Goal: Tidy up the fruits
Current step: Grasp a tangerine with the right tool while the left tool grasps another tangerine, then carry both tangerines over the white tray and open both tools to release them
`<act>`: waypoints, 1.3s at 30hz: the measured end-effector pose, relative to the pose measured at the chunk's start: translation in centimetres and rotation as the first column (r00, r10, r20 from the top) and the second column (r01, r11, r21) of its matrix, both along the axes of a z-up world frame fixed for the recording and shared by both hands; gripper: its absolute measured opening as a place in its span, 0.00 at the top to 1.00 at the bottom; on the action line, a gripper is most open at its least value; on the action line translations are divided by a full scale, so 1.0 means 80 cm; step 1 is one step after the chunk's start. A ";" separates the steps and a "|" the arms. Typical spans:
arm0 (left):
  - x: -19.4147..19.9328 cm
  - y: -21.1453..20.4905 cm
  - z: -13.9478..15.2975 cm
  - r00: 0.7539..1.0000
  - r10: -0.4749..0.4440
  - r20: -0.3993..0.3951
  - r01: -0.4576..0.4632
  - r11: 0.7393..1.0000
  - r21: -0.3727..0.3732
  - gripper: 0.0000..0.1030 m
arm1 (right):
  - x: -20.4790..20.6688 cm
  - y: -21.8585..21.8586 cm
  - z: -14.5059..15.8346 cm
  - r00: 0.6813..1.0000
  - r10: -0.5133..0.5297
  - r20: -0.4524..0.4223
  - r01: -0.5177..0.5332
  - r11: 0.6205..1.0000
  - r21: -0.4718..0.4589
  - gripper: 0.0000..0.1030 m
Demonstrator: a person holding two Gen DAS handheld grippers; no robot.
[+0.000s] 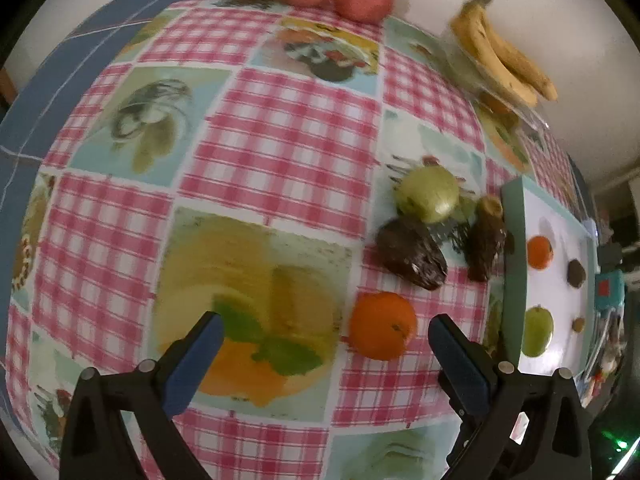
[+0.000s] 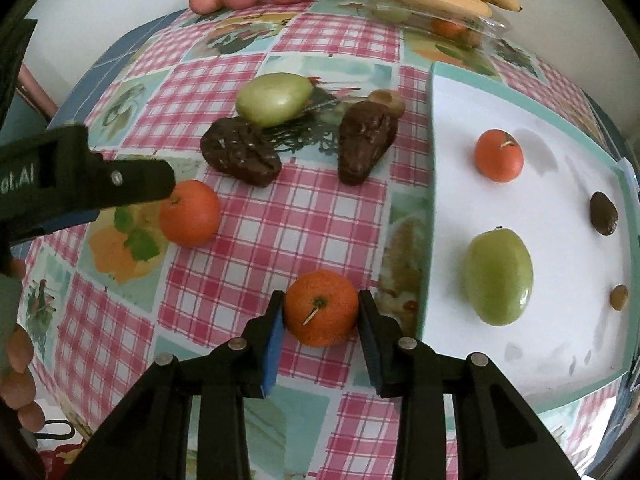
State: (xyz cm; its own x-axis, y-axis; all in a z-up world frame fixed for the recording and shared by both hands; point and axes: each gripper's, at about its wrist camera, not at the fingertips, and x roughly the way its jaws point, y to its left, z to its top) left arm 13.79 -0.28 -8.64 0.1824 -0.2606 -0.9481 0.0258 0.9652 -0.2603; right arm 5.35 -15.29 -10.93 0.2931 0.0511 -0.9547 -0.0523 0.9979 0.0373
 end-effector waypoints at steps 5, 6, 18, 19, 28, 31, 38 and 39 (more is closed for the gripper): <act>0.001 -0.020 -0.015 0.999 -0.039 -0.017 0.039 0.999 0.034 0.00 | -0.002 -0.009 0.000 1.000 -0.006 0.000 0.006 1.000 0.003 0.64; 0.002 -0.023 -0.019 0.999 -0.041 -0.017 0.042 0.998 0.043 0.01 | -0.005 -0.009 0.003 1.000 -0.007 0.000 0.007 1.000 0.002 0.64; -0.006 -0.043 -0.030 0.997 -0.075 0.022 0.071 0.982 0.175 0.14 | -0.002 0.002 0.001 1.000 -0.020 0.002 0.020 1.000 0.002 0.64; -0.007 -0.043 -0.028 0.997 -0.070 0.027 0.064 0.983 0.170 0.21 | -0.002 0.001 0.001 1.000 -0.020 0.002 0.020 1.000 0.002 0.64; -0.010 -0.019 -0.017 0.997 -0.044 0.066 0.035 0.990 0.136 0.58 | -0.002 0.001 0.001 1.000 -0.016 0.001 0.016 1.000 0.002 0.64; -0.008 -0.005 -0.018 0.998 -0.026 0.065 0.019 0.994 0.109 0.60 | -0.002 0.001 0.001 1.000 -0.014 0.001 0.014 1.000 0.001 0.64; -0.009 0.008 -0.012 0.998 0.018 0.055 -0.022 0.998 0.067 0.60 | -0.002 0.004 0.003 1.000 -0.026 0.000 0.026 1.000 0.000 0.65; -0.008 0.010 -0.009 0.998 0.029 0.060 -0.033 0.997 0.064 0.60 | -0.002 0.002 0.005 1.000 -0.030 -0.002 0.030 1.000 0.006 0.65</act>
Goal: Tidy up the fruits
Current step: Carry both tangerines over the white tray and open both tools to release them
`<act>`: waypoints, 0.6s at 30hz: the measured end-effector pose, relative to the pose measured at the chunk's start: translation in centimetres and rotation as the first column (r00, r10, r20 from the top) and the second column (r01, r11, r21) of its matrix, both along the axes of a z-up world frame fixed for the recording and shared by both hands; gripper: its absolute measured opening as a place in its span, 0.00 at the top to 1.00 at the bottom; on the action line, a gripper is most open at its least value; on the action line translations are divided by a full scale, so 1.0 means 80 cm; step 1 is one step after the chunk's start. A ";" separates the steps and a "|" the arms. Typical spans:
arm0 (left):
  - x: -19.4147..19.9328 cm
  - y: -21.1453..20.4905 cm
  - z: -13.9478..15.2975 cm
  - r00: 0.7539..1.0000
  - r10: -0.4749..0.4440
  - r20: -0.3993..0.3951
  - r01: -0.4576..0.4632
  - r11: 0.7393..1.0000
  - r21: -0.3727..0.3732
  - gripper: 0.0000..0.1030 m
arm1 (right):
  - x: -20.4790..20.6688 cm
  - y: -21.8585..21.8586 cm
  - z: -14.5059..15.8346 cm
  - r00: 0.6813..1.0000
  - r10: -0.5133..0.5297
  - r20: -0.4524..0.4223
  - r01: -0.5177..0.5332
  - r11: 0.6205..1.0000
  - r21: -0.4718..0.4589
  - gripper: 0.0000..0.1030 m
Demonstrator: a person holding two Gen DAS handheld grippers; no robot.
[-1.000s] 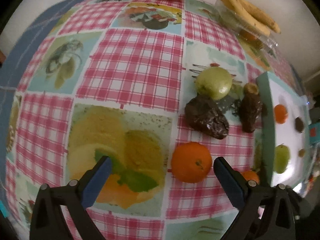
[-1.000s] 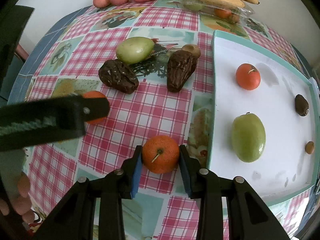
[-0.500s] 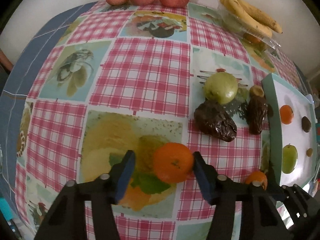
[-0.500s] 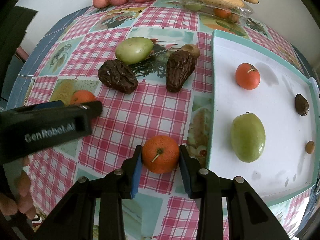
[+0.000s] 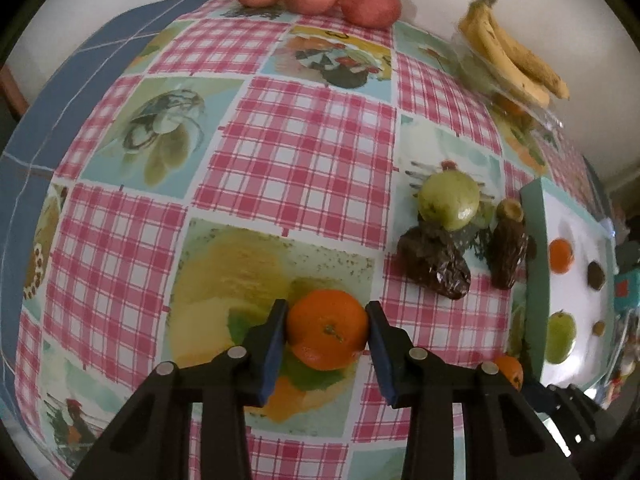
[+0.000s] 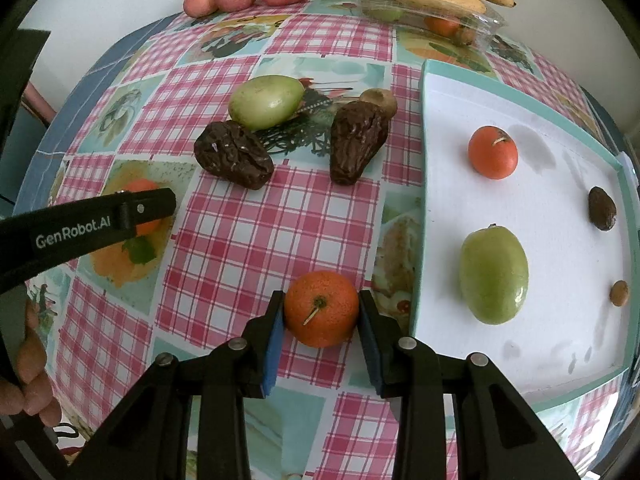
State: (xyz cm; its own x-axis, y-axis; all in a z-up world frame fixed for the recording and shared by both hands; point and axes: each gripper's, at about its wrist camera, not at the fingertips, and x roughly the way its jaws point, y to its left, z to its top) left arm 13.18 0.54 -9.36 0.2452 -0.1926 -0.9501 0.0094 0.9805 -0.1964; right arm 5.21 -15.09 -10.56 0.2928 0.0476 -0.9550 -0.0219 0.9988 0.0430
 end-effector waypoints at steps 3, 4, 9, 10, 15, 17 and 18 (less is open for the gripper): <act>-0.003 0.006 0.018 0.999 0.021 0.049 -0.021 1.000 0.005 0.60 | 0.000 -0.005 0.009 1.000 -0.013 0.016 0.013 0.999 0.031 0.65; -0.004 0.008 0.028 0.997 0.028 0.073 -0.028 1.000 -0.003 0.60 | 0.000 -0.006 0.013 1.000 -0.015 0.026 0.014 0.999 0.039 0.65; -0.011 0.005 0.062 0.987 0.027 0.161 -0.027 1.000 -0.007 0.60 | -0.005 -0.016 0.046 0.994 -0.043 0.101 0.033 0.995 0.095 0.65; -0.012 0.004 0.067 0.985 0.025 0.173 -0.024 1.000 -0.008 0.60 | -0.005 -0.021 0.053 0.992 -0.054 0.114 0.043 0.994 0.100 0.65; -0.022 -0.013 0.086 0.976 0.004 0.219 -0.003 1.000 -0.005 0.60 | -0.007 -0.058 0.068 0.979 -0.145 0.146 0.132 0.986 0.100 0.65; -0.025 -0.024 0.091 0.972 -0.017 0.233 0.018 1.000 -0.002 0.60 | -0.010 -0.089 0.070 0.965 -0.217 0.149 0.204 0.974 0.097 0.65; -0.027 -0.031 0.091 0.971 -0.028 0.237 0.030 1.000 -0.001 0.60 | -0.011 -0.105 0.070 0.956 -0.253 0.149 0.241 0.966 0.093 0.65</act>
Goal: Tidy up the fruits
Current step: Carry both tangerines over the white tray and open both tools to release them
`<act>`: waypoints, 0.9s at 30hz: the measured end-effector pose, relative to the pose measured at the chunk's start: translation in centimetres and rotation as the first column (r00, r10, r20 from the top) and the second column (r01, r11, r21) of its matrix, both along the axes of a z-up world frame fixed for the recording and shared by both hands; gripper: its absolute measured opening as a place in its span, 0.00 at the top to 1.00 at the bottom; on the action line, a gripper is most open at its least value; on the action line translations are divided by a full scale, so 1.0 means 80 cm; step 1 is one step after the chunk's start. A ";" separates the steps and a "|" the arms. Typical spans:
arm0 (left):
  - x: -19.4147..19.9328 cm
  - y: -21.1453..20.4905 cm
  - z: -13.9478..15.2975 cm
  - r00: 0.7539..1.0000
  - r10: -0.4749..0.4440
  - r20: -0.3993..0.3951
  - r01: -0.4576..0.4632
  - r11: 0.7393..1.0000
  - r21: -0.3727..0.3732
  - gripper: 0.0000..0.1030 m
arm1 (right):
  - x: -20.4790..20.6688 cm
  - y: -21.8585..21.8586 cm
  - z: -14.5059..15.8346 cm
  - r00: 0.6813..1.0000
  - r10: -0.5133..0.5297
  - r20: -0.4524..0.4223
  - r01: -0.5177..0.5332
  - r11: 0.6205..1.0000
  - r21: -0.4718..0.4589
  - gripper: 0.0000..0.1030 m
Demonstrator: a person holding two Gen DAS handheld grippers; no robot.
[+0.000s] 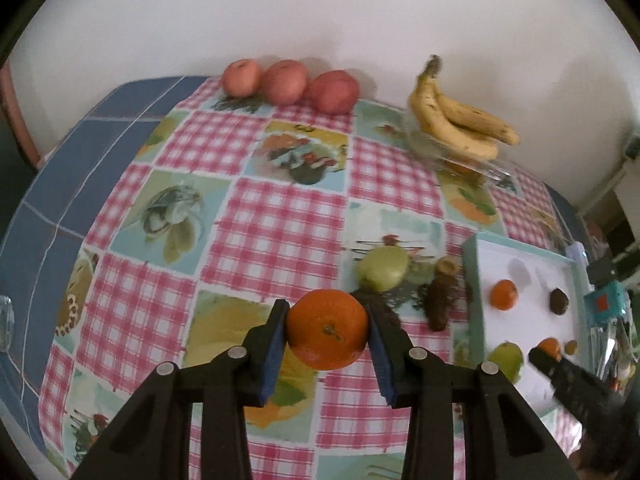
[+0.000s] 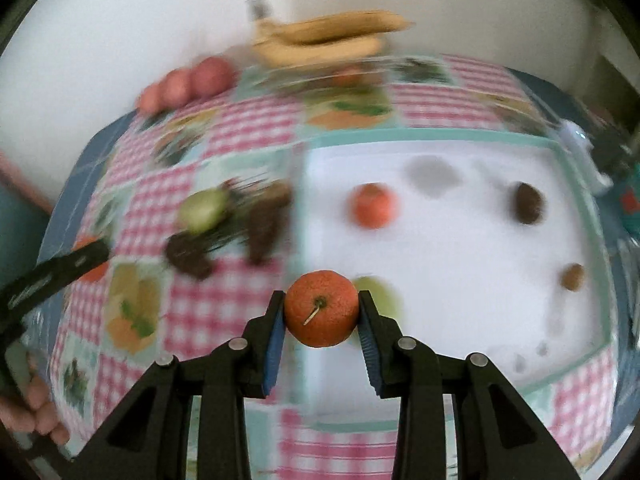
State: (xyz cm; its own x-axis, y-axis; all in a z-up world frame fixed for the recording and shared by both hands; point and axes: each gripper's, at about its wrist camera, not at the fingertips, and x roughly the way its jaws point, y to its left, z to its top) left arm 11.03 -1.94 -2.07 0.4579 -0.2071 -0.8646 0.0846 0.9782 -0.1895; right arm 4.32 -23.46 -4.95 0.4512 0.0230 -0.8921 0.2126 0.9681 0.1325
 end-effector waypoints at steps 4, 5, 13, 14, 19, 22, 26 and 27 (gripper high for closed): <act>-0.011 -0.033 0.003 0.997 -0.075 0.007 0.075 0.997 0.003 0.60 | -0.014 -0.066 -0.002 0.987 -0.159 -0.010 0.159 0.987 0.000 0.65; -0.015 -0.044 0.003 0.995 -0.100 0.007 0.100 0.995 0.004 0.60 | -0.020 -0.082 -0.001 0.982 -0.188 -0.011 0.189 0.982 0.007 0.65; -0.058 -0.144 0.001 0.944 -0.329 -0.003 0.329 0.944 -0.018 0.60 | -0.055 -0.169 -0.009 0.923 -0.385 -0.023 0.385 0.923 0.007 0.65; -0.067 -0.160 -0.001 0.930 -0.368 -0.010 0.368 0.930 -0.013 0.60 | -0.058 -0.174 -0.009 0.920 -0.392 -0.021 0.392 0.920 0.006 0.65; -0.100 -0.220 -0.022 0.871 -0.489 -0.042 0.491 0.870 0.055 0.60 | -0.067 -0.187 -0.006 0.910 -0.415 -0.014 0.415 0.910 0.014 0.65; -0.109 -0.240 -0.036 0.848 -0.526 -0.068 0.530 0.844 0.080 0.60 | -0.069 -0.188 -0.003 0.910 -0.414 -0.006 0.414 0.910 0.023 0.65; -0.114 -0.254 -0.054 0.840 -0.533 -0.099 0.542 0.832 0.119 0.60 | -0.064 -0.187 -0.005 0.916 -0.402 -0.008 0.402 0.916 0.016 0.65; -0.114 -0.254 -0.061 0.840 -0.531 -0.110 0.542 0.832 0.123 0.60 | -0.064 -0.186 -0.008 0.917 -0.397 -0.016 0.398 0.917 0.015 0.65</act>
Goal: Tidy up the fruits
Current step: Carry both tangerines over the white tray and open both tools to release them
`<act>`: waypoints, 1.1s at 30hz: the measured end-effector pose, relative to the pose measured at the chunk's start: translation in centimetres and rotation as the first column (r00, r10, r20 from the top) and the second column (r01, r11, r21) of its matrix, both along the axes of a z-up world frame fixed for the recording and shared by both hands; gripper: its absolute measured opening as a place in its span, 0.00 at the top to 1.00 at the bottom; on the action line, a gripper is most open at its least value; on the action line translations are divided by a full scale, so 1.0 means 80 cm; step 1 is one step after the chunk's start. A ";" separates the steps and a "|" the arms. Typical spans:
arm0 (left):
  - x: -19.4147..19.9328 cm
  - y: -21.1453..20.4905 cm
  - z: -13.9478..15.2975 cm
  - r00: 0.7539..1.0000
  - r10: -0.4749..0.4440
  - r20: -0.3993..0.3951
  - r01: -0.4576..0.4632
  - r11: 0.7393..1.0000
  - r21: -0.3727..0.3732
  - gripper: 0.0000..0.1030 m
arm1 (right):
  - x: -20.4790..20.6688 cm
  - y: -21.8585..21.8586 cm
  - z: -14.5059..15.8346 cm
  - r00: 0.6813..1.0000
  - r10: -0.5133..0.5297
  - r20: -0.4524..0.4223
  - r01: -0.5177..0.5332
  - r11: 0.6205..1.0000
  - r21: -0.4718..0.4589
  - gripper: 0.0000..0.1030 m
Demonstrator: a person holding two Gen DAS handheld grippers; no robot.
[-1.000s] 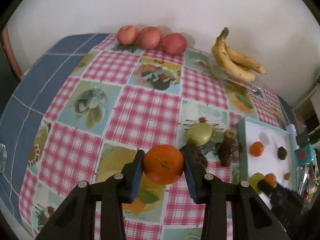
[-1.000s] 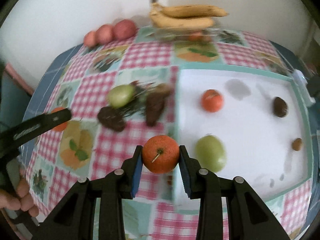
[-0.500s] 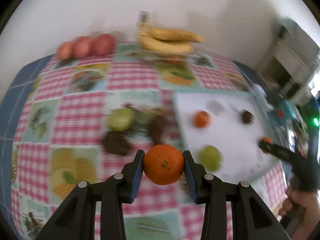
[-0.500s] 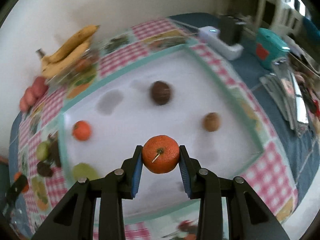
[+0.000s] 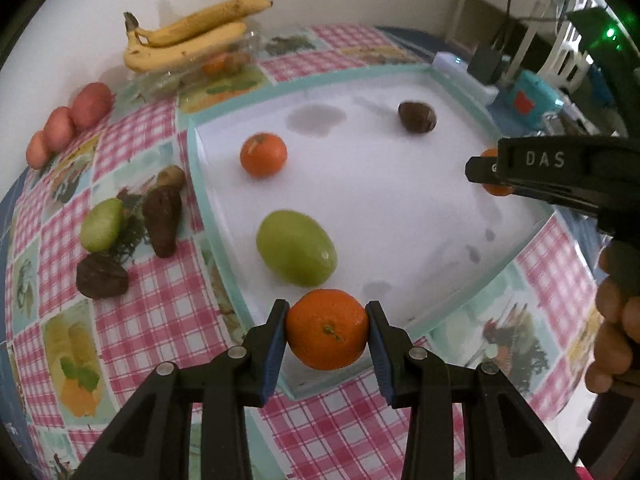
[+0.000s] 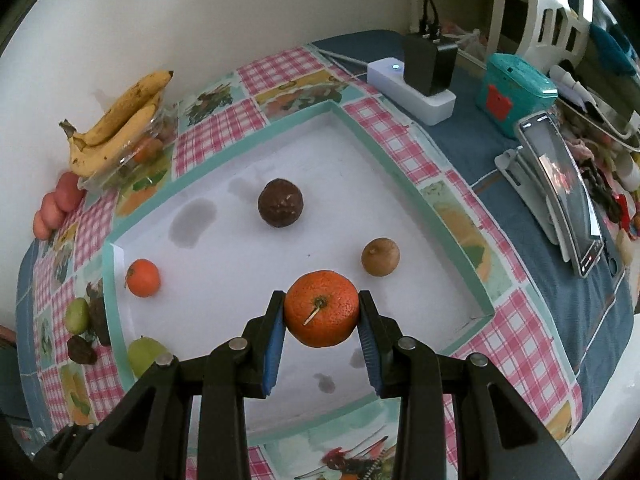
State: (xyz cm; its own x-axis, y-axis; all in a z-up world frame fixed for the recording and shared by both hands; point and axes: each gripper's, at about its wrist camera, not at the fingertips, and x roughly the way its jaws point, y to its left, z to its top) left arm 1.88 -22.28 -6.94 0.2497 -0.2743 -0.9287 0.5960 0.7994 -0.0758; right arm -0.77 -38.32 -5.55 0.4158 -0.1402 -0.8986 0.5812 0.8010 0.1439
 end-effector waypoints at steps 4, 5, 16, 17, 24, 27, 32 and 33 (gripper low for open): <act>0.002 -0.003 -0.018 0.999 0.007 -0.040 -0.006 1.000 0.023 0.60 | 0.006 0.002 -0.019 0.999 0.011 -0.039 -0.010 1.000 0.020 0.65; 0.002 -0.004 -0.020 0.999 0.005 -0.045 -0.004 1.000 0.022 0.60 | 0.008 0.003 -0.027 0.998 0.016 -0.055 -0.014 0.999 0.035 0.65; 0.000 -0.010 -0.027 0.999 0.002 -0.034 -0.001 1.000 0.031 0.59 | 0.019 0.018 -0.052 0.990 0.054 -0.132 -0.058 0.998 -0.024 0.64; 0.001 -0.008 -0.026 0.999 0.003 -0.036 -0.002 1.000 0.029 0.59 | 0.021 0.020 -0.053 0.988 0.061 -0.139 -0.067 0.997 -0.040 0.64; 0.012 -0.008 -0.028 0.998 -0.004 -0.057 0.006 1.000 0.026 0.58 | 0.026 0.019 -0.053 0.988 0.068 -0.140 -0.077 0.995 -0.058 0.64; 0.014 -0.007 -0.024 0.998 -0.005 -0.062 0.006 1.000 0.013 0.52 | 0.026 0.017 -0.054 0.989 0.060 -0.136 -0.068 0.996 -0.057 0.56; 0.012 -0.007 -0.008 0.999 -0.022 -0.037 0.022 1.000 0.001 0.36 | 0.023 0.012 -0.057 0.990 0.041 -0.135 -0.048 0.997 -0.052 0.44; 0.011 -0.007 -0.004 0.999 -0.026 -0.029 0.026 1.000 -0.001 0.33 | 0.024 0.013 -0.057 0.990 0.043 -0.136 -0.050 0.997 -0.054 0.43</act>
State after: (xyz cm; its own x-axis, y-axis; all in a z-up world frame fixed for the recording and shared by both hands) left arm 2.78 -22.85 -7.29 0.2151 -0.2808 -0.9354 0.6143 0.7835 -0.0940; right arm 1.12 -37.27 -10.08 0.2987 -0.1761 -0.9379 0.5541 0.8322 0.0202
